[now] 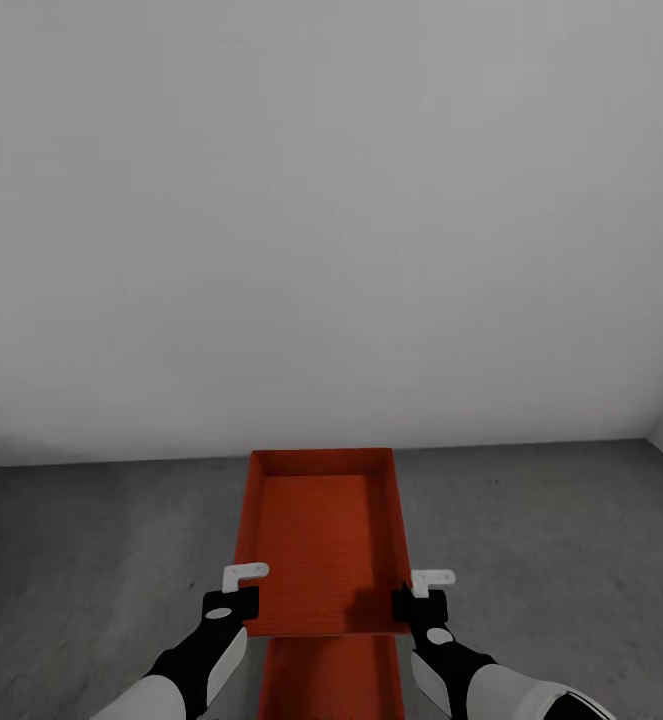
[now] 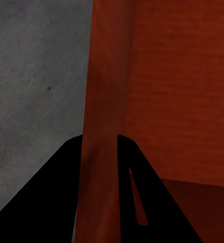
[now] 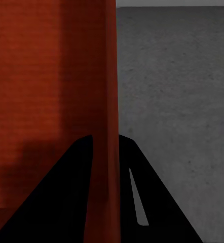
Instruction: Move the two storage containers from the living room to the garage. In the garage, place one container on the floor and stack the other container on top of it (either order is fine).
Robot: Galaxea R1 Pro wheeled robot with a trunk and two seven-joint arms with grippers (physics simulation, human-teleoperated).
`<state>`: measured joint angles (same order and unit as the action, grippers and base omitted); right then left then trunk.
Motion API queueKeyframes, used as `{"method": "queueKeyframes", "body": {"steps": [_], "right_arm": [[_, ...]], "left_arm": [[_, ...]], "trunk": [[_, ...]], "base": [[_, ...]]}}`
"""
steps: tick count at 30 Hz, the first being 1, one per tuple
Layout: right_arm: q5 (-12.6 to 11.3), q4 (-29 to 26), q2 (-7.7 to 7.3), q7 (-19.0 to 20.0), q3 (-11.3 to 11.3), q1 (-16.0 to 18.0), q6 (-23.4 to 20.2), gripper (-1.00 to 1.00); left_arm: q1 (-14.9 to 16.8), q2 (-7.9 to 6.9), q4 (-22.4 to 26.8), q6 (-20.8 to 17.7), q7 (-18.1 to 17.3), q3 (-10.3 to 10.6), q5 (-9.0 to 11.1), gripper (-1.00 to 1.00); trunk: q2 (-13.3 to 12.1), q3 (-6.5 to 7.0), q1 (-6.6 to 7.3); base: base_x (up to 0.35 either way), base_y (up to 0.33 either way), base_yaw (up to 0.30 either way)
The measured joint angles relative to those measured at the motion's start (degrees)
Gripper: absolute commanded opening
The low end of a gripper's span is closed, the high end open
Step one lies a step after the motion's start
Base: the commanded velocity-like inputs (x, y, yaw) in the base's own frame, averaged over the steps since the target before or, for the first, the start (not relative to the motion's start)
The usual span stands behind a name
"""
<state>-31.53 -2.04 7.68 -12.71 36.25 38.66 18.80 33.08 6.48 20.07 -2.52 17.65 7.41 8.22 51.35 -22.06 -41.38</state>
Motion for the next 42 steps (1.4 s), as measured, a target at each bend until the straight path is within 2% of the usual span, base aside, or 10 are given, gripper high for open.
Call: {"method": "queueKeyframes", "body": {"steps": [42], "right_arm": [[-0.2,0.0,-0.03,0.1,0.2,0.0,0.1,-1.0]], "left_arm": [[0.0,0.04,-0.2,0.2,0.0,-0.1,0.0,-1.0]], "trunk": [[0.0,-3.89,0.0]], "base": [[0.0,0.0,0.0]]}}
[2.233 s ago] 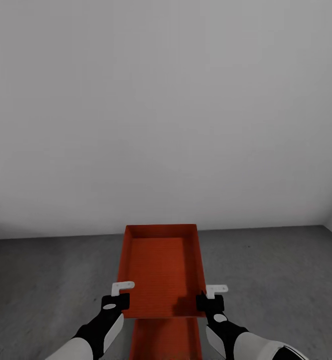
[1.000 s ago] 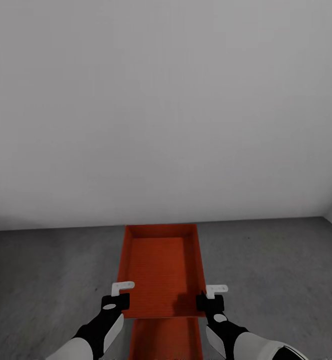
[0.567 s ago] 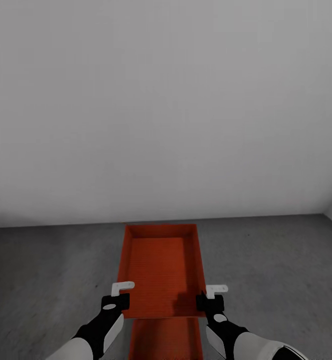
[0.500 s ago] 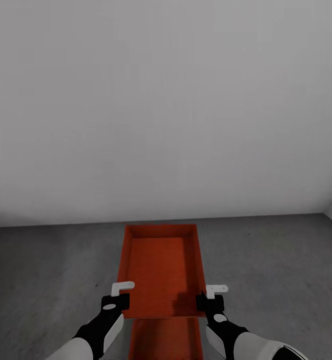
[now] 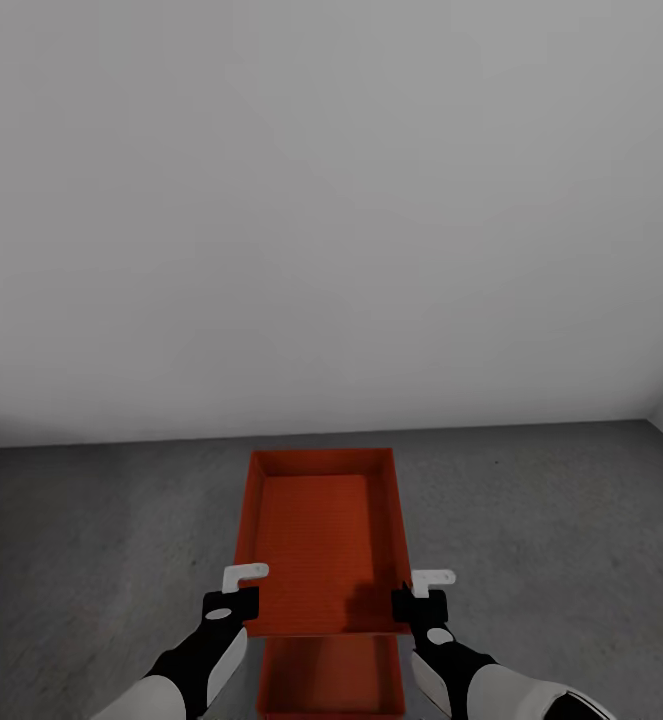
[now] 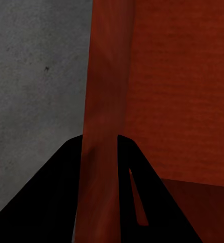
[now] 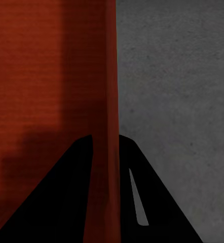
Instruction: Move the two storage containers from the living room to the garage. In the garage, place one container on the floor and stack the other container on top of it (either order is fine).
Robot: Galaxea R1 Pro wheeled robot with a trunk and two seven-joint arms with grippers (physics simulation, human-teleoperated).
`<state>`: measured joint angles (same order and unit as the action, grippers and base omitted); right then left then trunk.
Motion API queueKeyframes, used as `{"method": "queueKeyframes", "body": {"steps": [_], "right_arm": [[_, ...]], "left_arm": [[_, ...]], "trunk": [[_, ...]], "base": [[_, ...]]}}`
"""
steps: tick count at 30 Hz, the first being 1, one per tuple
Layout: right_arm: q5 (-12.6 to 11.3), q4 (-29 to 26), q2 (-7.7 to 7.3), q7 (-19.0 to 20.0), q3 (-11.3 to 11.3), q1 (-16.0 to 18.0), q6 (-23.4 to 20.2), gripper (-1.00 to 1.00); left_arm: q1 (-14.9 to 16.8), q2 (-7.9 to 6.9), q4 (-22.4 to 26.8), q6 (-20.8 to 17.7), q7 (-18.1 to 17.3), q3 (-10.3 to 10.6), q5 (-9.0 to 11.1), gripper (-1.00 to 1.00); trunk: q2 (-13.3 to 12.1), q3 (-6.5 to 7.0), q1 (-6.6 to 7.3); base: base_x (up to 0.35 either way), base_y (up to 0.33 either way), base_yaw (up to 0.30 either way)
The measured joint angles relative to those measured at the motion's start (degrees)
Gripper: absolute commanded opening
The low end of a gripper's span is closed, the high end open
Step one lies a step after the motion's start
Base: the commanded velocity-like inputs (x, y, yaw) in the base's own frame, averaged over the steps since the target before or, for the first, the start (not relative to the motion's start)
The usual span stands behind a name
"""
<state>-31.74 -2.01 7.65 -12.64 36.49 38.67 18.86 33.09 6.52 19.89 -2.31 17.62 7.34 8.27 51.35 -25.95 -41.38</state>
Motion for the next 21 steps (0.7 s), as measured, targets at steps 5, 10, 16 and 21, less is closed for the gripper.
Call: {"method": "queueKeyframes", "body": {"steps": [5,10,16,21], "right_arm": [[0.0,0.0,-0.03,0.0,0.0,0.0,0.0,-1.0],[0.1,0.0,-0.03,0.0,0.1,0.0,0.0,-1.0],[0.1,0.0,-0.03,0.0,0.1,0.0,0.0,-1.0],[0.1,0.0,-0.04,0.0,0.0,0.0,0.0,-1.0]], "left_arm": [[0.0,0.04,-0.1,0.1,0.0,-0.1,0.0,-1.0],[0.0,0.04,-0.2,0.2,0.0,-0.1,0.0,-1.0],[0.0,0.05,-0.2,0.2,0.0,-0.1,0.0,-1.0],[0.0,0.06,-0.2,0.2,0.0,-0.1,-0.1,-1.0]], "trunk": [[0.0,-0.46,0.0],[0.0,-0.93,0.0],[0.0,-1.48,0.0],[0.0,-1.95,0.0]], "base": [[0.0,0.0,0.0],[0.0,0.0,0.0],[0.0,0.0,0.0],[0.0,0.0,0.0]]}}
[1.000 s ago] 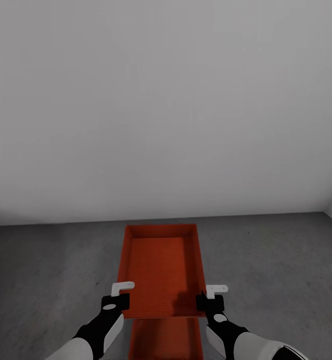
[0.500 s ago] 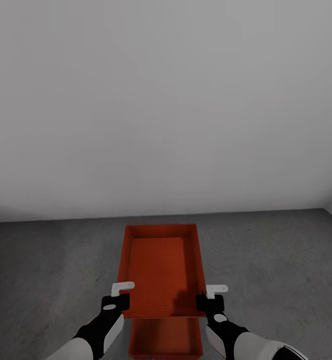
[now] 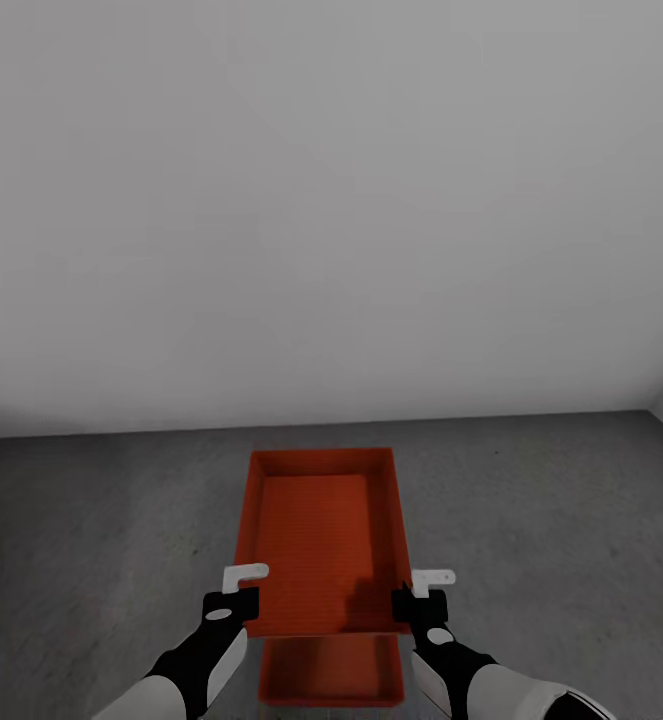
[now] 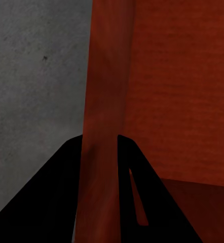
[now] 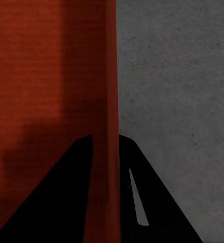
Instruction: Move the two storage containers from the living room to the garage. In the garage, place one container on the floor and stack the other container on top of it (either order is fine).
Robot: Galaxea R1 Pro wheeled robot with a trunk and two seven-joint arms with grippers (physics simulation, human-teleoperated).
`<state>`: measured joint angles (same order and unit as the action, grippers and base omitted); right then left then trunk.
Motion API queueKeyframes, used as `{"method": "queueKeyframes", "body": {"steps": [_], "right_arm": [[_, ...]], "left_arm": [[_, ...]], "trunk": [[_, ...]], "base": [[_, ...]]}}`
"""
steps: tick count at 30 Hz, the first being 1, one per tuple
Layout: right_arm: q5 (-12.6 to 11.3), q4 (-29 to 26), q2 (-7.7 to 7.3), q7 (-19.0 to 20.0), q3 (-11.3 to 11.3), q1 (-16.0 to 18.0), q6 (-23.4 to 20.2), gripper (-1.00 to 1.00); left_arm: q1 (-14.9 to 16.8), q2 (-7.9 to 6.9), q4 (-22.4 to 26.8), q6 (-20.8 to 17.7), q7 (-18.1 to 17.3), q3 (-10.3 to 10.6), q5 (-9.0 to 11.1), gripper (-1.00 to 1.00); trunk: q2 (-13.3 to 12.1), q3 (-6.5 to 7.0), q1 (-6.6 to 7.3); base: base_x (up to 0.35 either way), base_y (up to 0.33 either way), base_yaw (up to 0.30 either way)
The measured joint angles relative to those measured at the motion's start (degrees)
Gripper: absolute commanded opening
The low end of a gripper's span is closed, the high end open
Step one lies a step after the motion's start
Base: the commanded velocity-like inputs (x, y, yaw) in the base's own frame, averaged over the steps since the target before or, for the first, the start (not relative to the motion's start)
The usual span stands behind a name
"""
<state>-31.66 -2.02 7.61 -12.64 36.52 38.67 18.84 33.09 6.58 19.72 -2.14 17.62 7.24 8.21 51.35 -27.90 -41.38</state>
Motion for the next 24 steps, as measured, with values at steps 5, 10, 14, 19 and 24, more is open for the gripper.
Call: {"method": "queueKeyframes", "body": {"steps": [5,10,14,19,24], "right_arm": [[0.0,0.0,0.01,0.0,-0.2,0.0,0.0,-1.0],[0.1,0.0,0.01,0.0,-0.2,0.0,0.0,-1.0],[0.1,0.0,0.01,0.0,-0.3,0.0,0.0,-1.0],[0.1,0.0,0.07,0.0,-0.4,0.0,0.0,-1.0],[0.4,-0.1,0.05,0.0,-0.7,0.0,-0.1,-1.0]], "left_arm": [[0.0,0.0,0.2,-0.2,0.0,0.0,-0.2,-1.0],[0.0,-0.01,0.2,-0.3,0.0,0.0,-0.2,-1.0],[0.0,-0.01,0.3,-0.3,0.1,0.0,-0.2,-1.0],[0.0,-0.1,0.6,-0.6,0.0,0.1,-0.2,-1.0],[0.0,-0.08,0.7,-0.8,0.1,0.2,-0.2,-1.0]], "trunk": [[0.0,-0.46,0.0],[0.0,-0.93,0.0],[0.0,-1.3,0.0],[0.0,-1.76,0.0],[0.0,-1.99,0.0]], "base": [[0.0,0.0,0.0],[0.0,0.0,0.0],[0.0,0.0,0.0],[0.0,0.0,0.0],[0.0,0.0,0.0]]}}
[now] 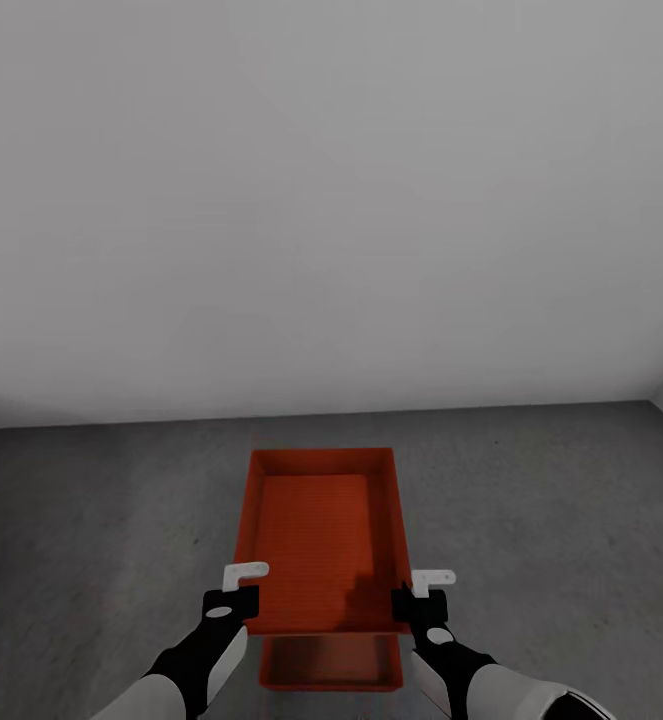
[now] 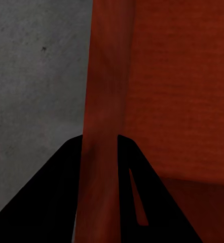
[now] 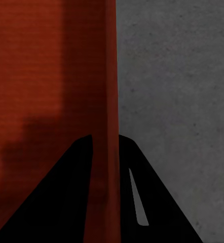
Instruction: Move the two storage containers from the living room to the garage. In the garage, place one container on the floor and stack the other container on top of it (either order is fine).
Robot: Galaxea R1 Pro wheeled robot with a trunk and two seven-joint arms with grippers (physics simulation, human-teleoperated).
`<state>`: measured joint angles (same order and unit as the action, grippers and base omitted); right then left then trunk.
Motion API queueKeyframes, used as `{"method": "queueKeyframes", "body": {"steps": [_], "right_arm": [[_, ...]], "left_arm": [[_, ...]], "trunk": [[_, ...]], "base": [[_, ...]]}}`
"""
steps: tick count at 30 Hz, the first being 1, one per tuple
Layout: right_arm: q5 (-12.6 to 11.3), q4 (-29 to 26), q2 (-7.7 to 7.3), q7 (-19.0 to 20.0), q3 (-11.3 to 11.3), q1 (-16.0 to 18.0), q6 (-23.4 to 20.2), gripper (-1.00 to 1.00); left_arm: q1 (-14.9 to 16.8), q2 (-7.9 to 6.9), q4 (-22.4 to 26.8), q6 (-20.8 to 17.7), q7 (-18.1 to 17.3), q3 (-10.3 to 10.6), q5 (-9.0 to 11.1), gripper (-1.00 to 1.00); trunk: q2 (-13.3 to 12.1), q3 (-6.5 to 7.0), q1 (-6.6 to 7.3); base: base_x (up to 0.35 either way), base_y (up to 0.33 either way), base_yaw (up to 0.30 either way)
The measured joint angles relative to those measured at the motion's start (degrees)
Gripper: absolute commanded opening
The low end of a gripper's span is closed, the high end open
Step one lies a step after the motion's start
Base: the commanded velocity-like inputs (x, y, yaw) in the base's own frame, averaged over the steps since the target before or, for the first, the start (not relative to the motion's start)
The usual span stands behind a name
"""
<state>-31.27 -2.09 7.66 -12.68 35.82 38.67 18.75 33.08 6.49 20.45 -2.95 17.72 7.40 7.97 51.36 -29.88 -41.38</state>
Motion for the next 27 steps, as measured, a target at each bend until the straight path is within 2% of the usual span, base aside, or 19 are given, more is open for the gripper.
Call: {"method": "queueKeyframes", "body": {"steps": [15,22,27], "right_arm": [[0.1,0.0,-0.03,0.0,0.0,0.0,0.0,-1.0],[0.1,0.0,-0.05,0.0,0.0,0.0,0.0,-1.0],[0.1,0.0,-0.03,0.0,0.0,0.0,0.0,-1.0]], "left_arm": [[0.0,0.03,-0.1,0.2,0.0,0.0,0.1,-1.0],[0.0,0.06,-0.1,0.2,0.0,0.0,0.1,-1.0],[0.0,0.04,-0.1,0.1,0.1,0.0,0.1,-1.0]], "trunk": [[0.0,-0.02,0.0],[0.0,-0.02,0.0],[0.0,-0.02,0.0]], "base": [[0.0,0.0,-0.001],[0.0,0.0,-0.15],[0.0,0.0,-0.038]]}}
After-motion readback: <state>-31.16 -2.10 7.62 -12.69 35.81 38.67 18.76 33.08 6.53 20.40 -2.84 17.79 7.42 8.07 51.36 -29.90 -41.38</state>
